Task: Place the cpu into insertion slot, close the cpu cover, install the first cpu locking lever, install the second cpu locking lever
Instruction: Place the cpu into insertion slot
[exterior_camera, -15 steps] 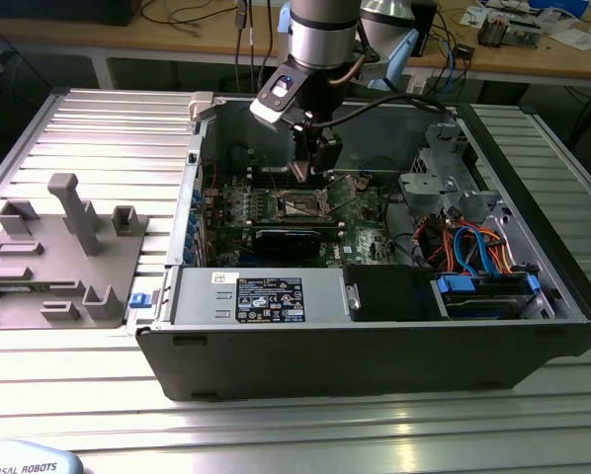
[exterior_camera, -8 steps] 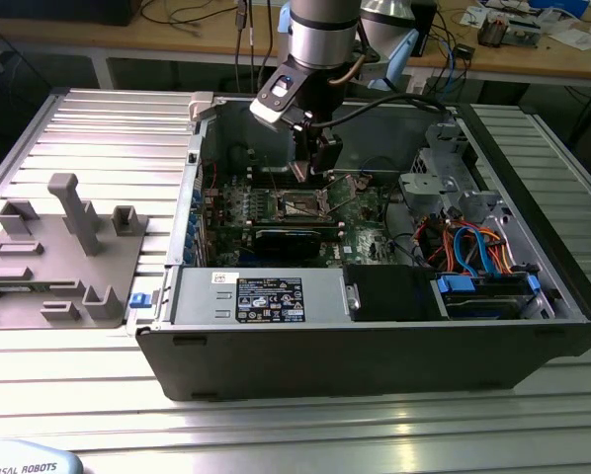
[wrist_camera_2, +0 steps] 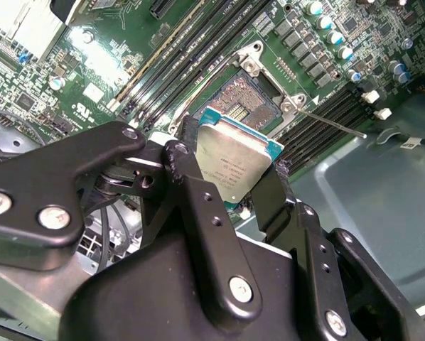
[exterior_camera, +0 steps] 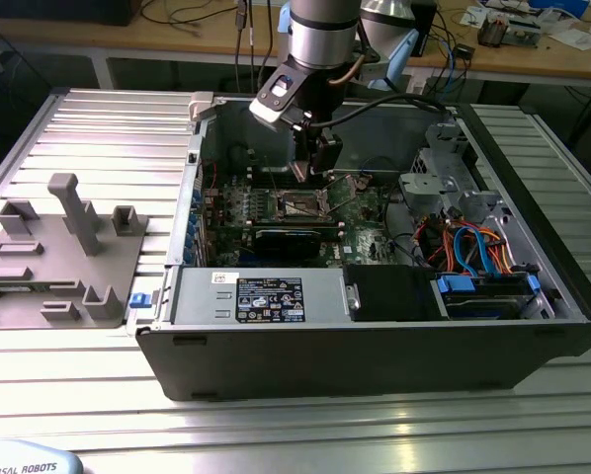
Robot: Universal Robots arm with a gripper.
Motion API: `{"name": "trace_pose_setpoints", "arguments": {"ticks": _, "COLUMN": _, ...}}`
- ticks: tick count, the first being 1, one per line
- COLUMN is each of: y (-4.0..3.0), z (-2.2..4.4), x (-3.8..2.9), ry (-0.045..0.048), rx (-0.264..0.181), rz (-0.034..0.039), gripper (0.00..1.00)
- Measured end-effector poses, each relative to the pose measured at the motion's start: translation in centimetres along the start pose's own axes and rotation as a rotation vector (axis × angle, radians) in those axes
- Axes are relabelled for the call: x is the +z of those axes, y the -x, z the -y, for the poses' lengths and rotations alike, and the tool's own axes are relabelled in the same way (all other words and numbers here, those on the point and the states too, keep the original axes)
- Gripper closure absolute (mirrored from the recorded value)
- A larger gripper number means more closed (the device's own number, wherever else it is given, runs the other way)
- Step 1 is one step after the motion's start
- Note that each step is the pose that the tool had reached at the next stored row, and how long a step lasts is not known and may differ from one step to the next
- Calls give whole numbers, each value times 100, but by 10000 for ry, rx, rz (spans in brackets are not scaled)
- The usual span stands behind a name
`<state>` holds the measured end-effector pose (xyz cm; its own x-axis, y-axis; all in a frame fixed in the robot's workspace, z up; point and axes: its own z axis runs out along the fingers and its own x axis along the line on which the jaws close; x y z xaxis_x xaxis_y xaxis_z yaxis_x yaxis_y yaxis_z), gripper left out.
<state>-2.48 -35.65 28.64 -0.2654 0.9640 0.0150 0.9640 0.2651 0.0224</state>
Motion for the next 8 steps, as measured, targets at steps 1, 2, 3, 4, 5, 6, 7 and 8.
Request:
{"name": "trace_pose_setpoints", "arguments": {"ticks": 1, "y": 0, "z": 0, "x": 0, "ry": 0, "rx": 3, "rz": 0, "gripper": 46}}
{"name": "trace_pose_setpoints", "arguments": {"ticks": 2, "y": 0, "z": 0, "x": 0, "ry": 0, "rx": 6, "rz": 0, "gripper": 46}}
{"name": "trace_pose_setpoints", "arguments": {"ticks": 3, "y": 0, "z": 0, "x": 0, "ry": 0, "rx": 13, "rz": 0, "gripper": 46}}
{"name": "trace_pose_setpoints", "arguments": {"ticks": 4, "y": 0, "z": 0, "x": 0, "ry": 0, "rx": 20, "rz": 0, "gripper": 46}}
{"name": "trace_pose_setpoints", "arguments": {"ticks": 5, "y": 0, "z": 0, "x": 0, "ry": 1, "rx": 27, "rz": 0, "gripper": 46}}
{"name": "trace_pose_setpoints", "arguments": {"ticks": 6, "y": 0, "z": 0, "x": 0, "ry": 1, "rx": 33, "rz": 1, "gripper": 46}}
{"name": "trace_pose_setpoints", "arguments": {"ticks": 7, "y": 0, "z": 0, "x": 1, "ry": 0, "rx": 38, "rz": 0, "gripper": 46}}
{"name": "trace_pose_setpoints", "arguments": {"ticks": 8, "y": 0, "z": 0, "x": 0, "ry": 0, "rx": 41, "rz": 1, "gripper": 46}}
